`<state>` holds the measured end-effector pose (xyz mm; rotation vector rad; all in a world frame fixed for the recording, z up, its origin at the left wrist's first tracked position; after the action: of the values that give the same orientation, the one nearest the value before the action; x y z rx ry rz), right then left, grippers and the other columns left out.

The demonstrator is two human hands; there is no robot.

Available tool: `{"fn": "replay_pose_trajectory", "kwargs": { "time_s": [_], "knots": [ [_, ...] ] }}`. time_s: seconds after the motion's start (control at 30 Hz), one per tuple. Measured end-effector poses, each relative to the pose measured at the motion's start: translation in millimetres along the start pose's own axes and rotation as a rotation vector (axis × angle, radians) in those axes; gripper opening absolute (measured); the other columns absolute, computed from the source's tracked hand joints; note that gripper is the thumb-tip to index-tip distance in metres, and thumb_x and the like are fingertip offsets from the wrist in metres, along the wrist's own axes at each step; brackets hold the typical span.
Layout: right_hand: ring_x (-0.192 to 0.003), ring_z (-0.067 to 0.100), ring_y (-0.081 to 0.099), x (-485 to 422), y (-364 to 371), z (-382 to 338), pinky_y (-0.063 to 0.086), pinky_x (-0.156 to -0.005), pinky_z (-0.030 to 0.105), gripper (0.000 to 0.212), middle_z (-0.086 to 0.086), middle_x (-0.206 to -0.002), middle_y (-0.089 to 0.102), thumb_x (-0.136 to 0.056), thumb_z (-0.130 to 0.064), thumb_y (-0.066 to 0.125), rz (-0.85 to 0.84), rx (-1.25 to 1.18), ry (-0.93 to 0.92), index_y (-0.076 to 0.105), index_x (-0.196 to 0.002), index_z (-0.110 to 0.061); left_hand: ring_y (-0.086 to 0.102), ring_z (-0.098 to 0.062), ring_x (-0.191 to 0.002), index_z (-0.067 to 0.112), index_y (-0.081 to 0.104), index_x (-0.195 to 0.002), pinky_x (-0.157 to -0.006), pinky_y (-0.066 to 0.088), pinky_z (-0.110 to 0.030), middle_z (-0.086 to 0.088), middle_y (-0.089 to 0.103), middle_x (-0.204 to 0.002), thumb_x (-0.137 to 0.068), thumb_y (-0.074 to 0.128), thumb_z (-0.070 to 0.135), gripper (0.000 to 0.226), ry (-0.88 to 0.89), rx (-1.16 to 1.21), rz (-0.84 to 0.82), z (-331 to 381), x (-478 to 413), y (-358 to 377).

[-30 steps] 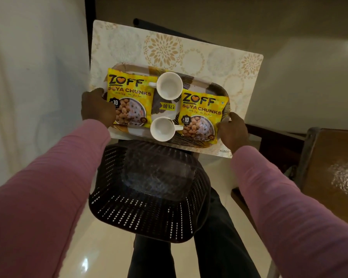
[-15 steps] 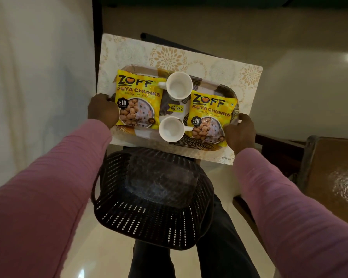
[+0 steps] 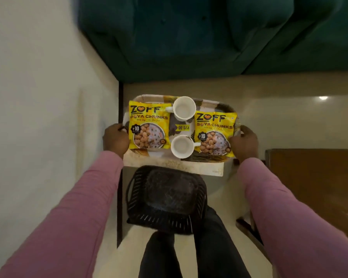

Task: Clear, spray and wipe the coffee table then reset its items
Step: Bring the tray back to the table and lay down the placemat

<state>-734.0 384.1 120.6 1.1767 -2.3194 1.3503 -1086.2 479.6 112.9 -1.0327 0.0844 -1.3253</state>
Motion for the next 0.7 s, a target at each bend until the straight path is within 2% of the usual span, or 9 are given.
{"fn": "replay_pose_trajectory", "kwargs": {
  "time_s": [0.1,0.17,0.23,0.3,0.4,0.47,0.57,0.63,0.7],
  "knots": [
    [-0.123,0.032,0.053,50,-33,-4,0.042,-0.098,0.034,0.048,0.012,-0.135,0.056,-0.089,-0.009,0.051,-0.003,-0.047,0.023,0.051,-0.137,-0.009,0.064,-0.044,-0.091,0.006,0.069,-0.079,-0.076,0.054,-0.037,-0.028,0.068,-0.095,-0.086,0.047,0.006,0.024,-0.011,0.079,-0.019,-1,44,-32],
    [-0.123,0.031,0.053,85,-50,0,0.042,-0.100,0.036,0.052,0.010,-0.136,0.056,-0.085,-0.007,0.052,-0.022,-0.074,0.037,0.051,-0.137,-0.012,0.066,-0.044,-0.089,0.018,0.072,-0.074,-0.084,0.057,-0.051,-0.024,0.070,-0.095,-0.078,0.047,0.011,0.027,-0.035,0.126,-0.043,-17,64,-52],
    [-0.121,0.031,0.053,116,-65,7,0.043,-0.100,0.037,0.054,0.011,-0.134,0.057,-0.081,-0.006,0.054,-0.026,-0.065,0.023,0.054,-0.135,-0.011,0.067,-0.046,-0.089,0.027,0.072,-0.063,-0.084,0.056,-0.058,-0.023,0.071,-0.094,-0.070,0.047,0.014,0.029,-0.048,0.166,-0.055,-42,71,-65],
    [-0.114,0.031,0.059,135,-75,19,0.048,-0.098,0.040,0.051,0.012,-0.124,0.064,-0.076,-0.010,0.056,-0.017,-0.053,0.011,0.061,-0.126,-0.012,0.068,-0.044,-0.087,0.030,0.071,-0.056,-0.084,0.056,-0.059,-0.020,0.071,-0.087,-0.069,0.047,0.010,0.034,-0.057,0.195,-0.059,-46,94,-82],
    [-0.092,0.028,0.066,157,-91,31,0.055,-0.085,0.040,0.032,0.011,-0.098,0.071,-0.070,-0.008,0.058,-0.027,-0.043,-0.032,0.070,-0.098,-0.012,0.068,-0.043,-0.084,0.034,0.073,-0.054,-0.083,0.056,-0.058,-0.015,0.069,-0.079,-0.076,0.047,-0.001,0.049,-0.033,0.216,-0.074,-47,125,-100],
    [-0.088,0.027,0.067,173,-101,33,0.056,-0.076,0.033,0.034,0.010,-0.094,0.071,-0.070,-0.003,0.059,-0.040,-0.070,-0.050,0.071,-0.100,-0.013,0.068,-0.044,-0.087,0.028,0.073,-0.061,-0.084,0.057,-0.055,-0.016,0.071,-0.086,-0.079,0.048,-0.003,0.044,-0.011,0.219,-0.082,-52,137,-106],
    [-0.086,0.024,0.065,194,-113,41,0.047,-0.064,0.021,0.039,0.009,-0.096,0.068,-0.076,0.003,0.058,-0.040,-0.104,-0.071,0.069,-0.111,-0.010,0.068,-0.040,-0.090,0.021,0.074,-0.086,-0.086,0.056,-0.054,-0.017,0.071,-0.097,-0.085,0.051,-0.003,0.034,0.005,0.243,-0.083,-60,157,-110],
    [-0.085,0.025,0.067,203,-122,51,0.053,-0.069,0.027,0.038,0.009,-0.097,0.070,-0.073,0.001,0.058,-0.023,-0.116,-0.076,0.070,-0.108,-0.010,0.068,-0.039,-0.092,0.016,0.075,-0.097,-0.087,0.056,-0.054,-0.016,0.071,-0.101,-0.085,0.053,-0.002,0.031,0.016,0.251,-0.089,-63,170,-110],
    [-0.087,0.028,0.069,206,-132,68,0.058,-0.078,0.041,0.045,0.010,-0.100,0.071,-0.066,-0.006,0.060,-0.022,-0.145,-0.063,0.069,-0.110,-0.011,0.068,-0.038,-0.093,0.010,0.073,-0.106,-0.087,0.056,-0.054,-0.016,0.071,-0.103,-0.086,0.055,-0.002,0.030,0.019,0.255,-0.096,-65,186,-110]
  ]
}}
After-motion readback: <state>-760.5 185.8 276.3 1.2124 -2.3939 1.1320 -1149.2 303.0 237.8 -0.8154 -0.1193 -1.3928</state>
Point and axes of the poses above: each hand's wrist, its own x-axis away from the middle knuckle, its own y-axis out of the palm, z = x × y, the point moved 4 cm from there along -x, towards the middle knuckle
